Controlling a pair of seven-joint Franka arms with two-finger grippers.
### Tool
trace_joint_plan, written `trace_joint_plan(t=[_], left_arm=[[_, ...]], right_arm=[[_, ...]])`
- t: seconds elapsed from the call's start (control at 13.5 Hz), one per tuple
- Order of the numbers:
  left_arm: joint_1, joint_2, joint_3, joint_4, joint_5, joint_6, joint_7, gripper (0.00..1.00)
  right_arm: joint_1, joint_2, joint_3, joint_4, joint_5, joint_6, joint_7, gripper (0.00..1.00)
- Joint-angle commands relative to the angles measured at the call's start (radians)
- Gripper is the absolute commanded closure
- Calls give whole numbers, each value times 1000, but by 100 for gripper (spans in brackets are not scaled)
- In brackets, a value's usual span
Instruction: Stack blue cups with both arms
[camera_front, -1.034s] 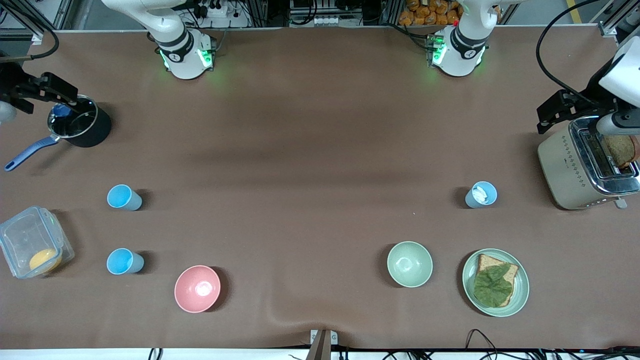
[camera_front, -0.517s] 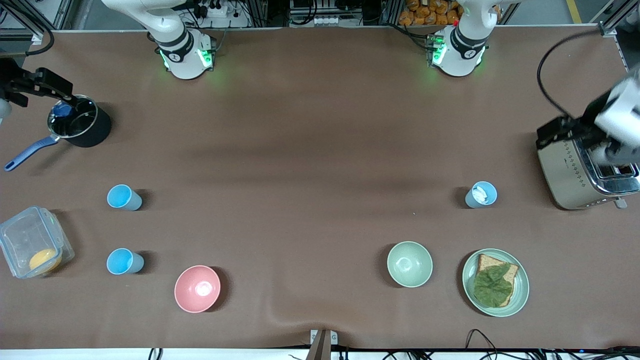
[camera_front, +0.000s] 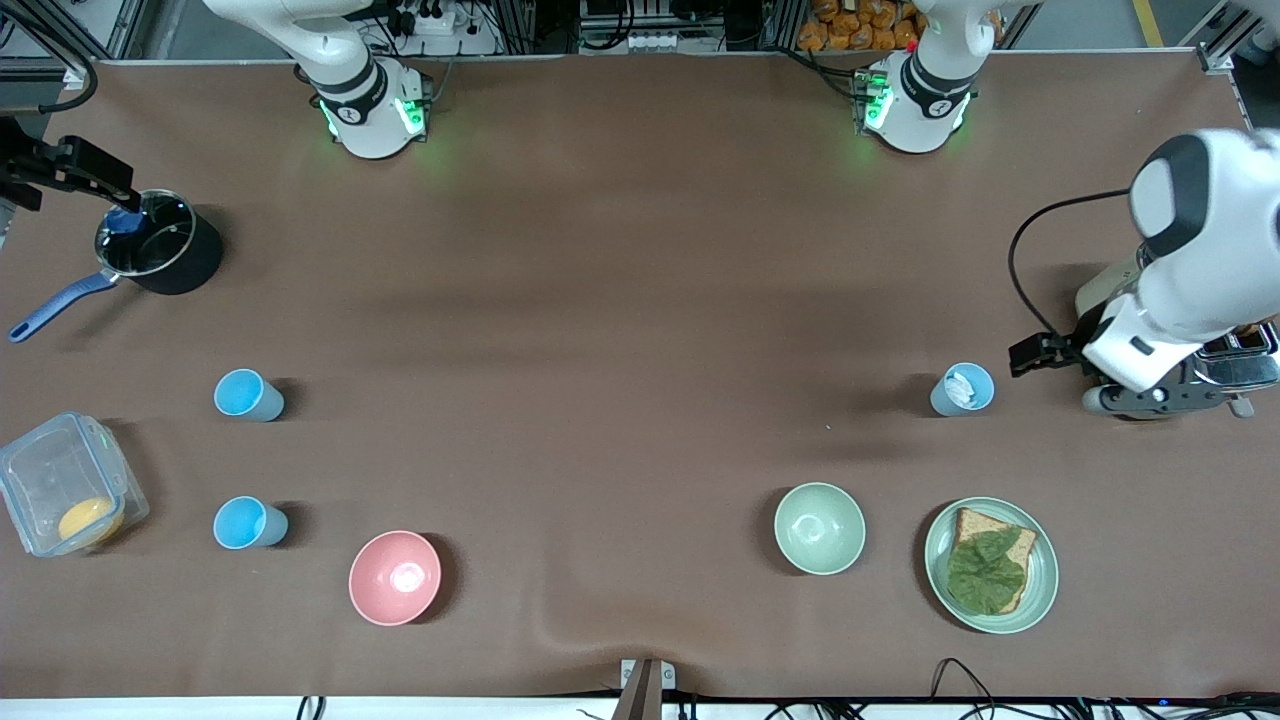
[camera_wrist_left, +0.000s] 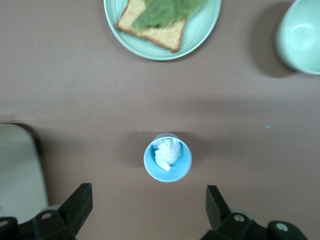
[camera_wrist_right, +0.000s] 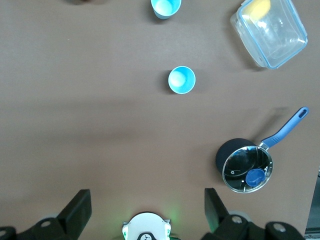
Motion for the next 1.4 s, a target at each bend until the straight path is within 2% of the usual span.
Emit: trace_joint_plan(t=[0.0,0.37,0.52,0.66,0.81,1.03,1.18,1.33], left_arm=[[24,23,-4,-75,-8,79,17,0],[52,131,-2,-93,10,155,29,0],[69,165,-4,-93,23,206,29,0],[72,197,-5,-90,23,231,28,7],[72,231,-5,-90,23,272,26,30],[69,237,-8,-92,23,278,15,66],[64,239,-8,-89,23,278,12,100],[54,236,-22,-79,19,277,0,100]], right_arm=[[-79,77,10,-7,-3,22,-6,0],[-146,360,10,-8,-1,138,3,0],[-166,439,11,-8,2,178,-27,0],[-196,515,11,-10,0,235,-104,0],[-211,551,11,-10,2,276,-138,0],[-168,566,14,-37,0,298,-139,0],[-162,556,14,-144,-6,393,-145,0],[-157,549,14,-168,-6,402,-154,0]])
